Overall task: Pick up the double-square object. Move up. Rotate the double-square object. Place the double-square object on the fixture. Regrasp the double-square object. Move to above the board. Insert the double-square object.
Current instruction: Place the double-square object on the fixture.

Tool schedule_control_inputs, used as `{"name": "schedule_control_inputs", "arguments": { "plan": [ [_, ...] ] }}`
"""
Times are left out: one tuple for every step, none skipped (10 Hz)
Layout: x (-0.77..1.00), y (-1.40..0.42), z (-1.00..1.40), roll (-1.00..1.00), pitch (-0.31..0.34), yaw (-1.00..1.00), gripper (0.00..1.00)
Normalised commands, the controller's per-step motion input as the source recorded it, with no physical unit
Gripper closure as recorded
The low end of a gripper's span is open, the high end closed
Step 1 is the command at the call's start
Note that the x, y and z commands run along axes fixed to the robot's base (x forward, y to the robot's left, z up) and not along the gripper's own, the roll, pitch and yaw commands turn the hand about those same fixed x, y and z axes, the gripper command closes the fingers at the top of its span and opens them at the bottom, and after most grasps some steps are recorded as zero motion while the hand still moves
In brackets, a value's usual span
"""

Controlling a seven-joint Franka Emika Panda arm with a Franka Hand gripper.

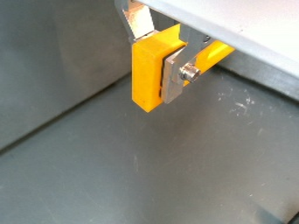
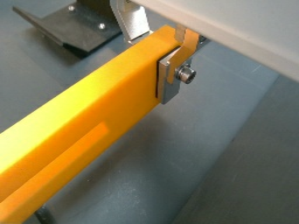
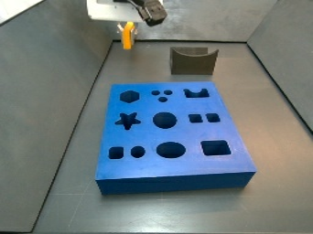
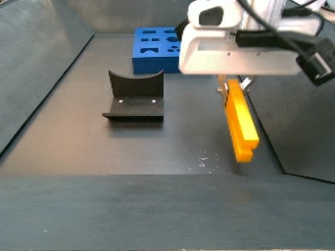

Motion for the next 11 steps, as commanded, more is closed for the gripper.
{"name": "schedule_control_inputs", "arguments": {
  "plan": [
    [0.00, 0.00, 1.00, 0.00, 0.000, 0.00, 1.00],
    [0.00, 0.00, 1.00, 0.01, -0.001, 0.00, 1.00],
    [0.00, 0.00, 1.00, 0.01, 0.012, 0.00, 1.00],
    [-0.01, 0.00, 1.00, 0.02, 0.025, -0.01, 1.00],
    [-0.02, 0.01, 1.00, 0.03, 0.031, -0.01, 1.00],
    [-0.02, 0.01, 1.00, 0.04, 0.035, -0.02, 1.00],
    [-0.03, 0.01, 1.00, 0.06, 0.040, -0.02, 1.00],
    [-0.03, 0.01, 1.00, 0.06, 0.040, -0.02, 1.00],
    [-0.03, 0.01, 1.00, 0.07, 0.043, -0.01, 1.00],
    [-0.03, 0.01, 1.00, 0.07, 0.045, -0.01, 1.00],
    [-0.03, 0.02, 0.94, 0.08, 0.050, -0.01, 1.00]
  ]
}}
